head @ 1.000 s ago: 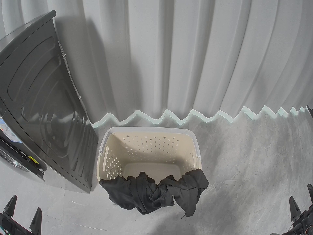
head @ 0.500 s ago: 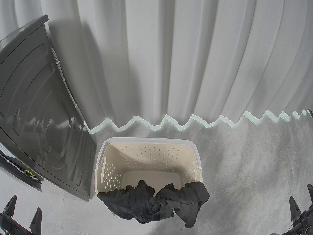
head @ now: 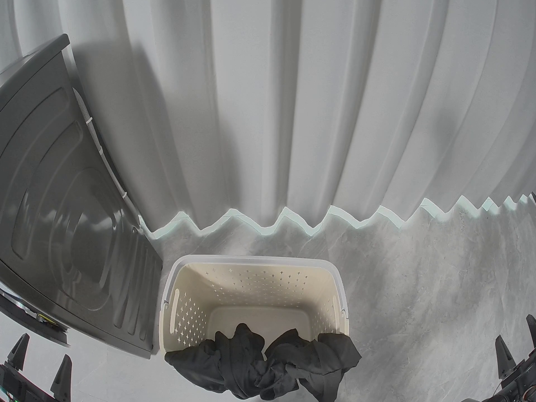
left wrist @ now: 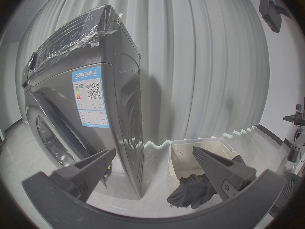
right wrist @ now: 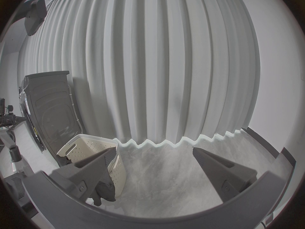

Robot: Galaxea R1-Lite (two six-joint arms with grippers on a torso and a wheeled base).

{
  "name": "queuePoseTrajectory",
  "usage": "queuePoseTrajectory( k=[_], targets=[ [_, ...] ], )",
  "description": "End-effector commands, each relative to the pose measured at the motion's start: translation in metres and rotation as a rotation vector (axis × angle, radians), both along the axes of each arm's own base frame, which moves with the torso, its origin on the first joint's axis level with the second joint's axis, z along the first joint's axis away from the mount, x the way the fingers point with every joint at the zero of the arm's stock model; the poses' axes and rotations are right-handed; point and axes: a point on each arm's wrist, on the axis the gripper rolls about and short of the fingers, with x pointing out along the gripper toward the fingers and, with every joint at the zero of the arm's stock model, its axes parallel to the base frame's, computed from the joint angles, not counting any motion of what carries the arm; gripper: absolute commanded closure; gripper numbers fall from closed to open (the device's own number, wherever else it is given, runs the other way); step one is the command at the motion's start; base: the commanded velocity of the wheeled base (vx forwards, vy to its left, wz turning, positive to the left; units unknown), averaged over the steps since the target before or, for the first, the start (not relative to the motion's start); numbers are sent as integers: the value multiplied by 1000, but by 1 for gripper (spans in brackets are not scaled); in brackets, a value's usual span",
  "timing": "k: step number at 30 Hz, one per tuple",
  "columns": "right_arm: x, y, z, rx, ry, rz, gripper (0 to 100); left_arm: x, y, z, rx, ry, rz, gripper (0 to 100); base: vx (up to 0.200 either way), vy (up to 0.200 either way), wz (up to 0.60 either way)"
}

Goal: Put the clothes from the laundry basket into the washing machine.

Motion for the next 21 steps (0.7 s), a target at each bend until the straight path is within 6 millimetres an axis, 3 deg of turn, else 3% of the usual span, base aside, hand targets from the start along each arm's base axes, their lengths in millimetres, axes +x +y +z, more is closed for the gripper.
queuePoseTrajectory(
  k=[1,7,16,21],
  targets=[
    [0,0,-5,0,1,1,0,0,0,-5,0,1,1,0,0,0,0],
    [0,0,-5,0,1,1,0,0,0,-5,0,2,-1,0,200,0,0],
    [0,0,-5,0,1,1,0,0,0,-5,0,1,1,0,0,0,0],
    [0,0,-5,0,0,1,0,0,0,-5,1,1,-1,0,200,0,0]
  ],
)
